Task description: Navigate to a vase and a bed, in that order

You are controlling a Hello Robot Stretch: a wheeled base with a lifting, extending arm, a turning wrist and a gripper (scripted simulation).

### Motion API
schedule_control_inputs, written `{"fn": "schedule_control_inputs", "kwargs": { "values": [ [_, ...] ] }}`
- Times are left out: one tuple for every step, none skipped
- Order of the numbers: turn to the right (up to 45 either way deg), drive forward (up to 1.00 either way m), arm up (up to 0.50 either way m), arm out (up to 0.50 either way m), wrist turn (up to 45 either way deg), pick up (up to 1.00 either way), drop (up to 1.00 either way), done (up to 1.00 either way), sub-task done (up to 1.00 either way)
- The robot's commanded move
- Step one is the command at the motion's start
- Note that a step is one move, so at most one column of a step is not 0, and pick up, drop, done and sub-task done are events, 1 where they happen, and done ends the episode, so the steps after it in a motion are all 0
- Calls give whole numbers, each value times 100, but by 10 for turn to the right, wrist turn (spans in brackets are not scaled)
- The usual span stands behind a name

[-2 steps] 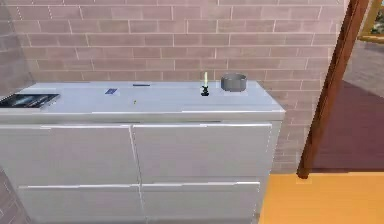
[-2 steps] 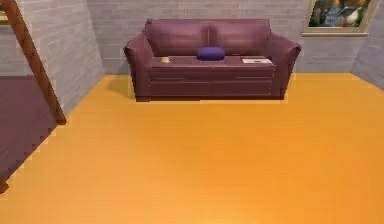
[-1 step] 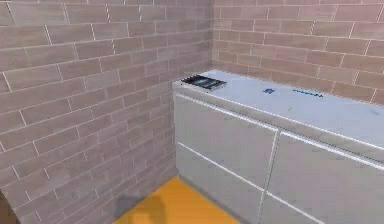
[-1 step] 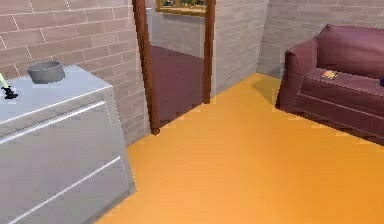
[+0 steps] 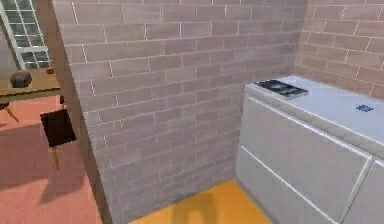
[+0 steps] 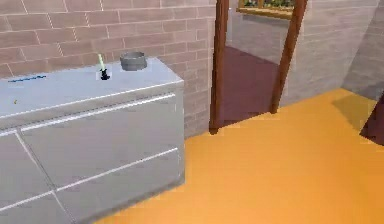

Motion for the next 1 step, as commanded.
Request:
{"fn": "schedule_control_inputs", "kwargs": {
  "values": [
    [0,20,0,0,0,0,0,0,0]
  ]
}}
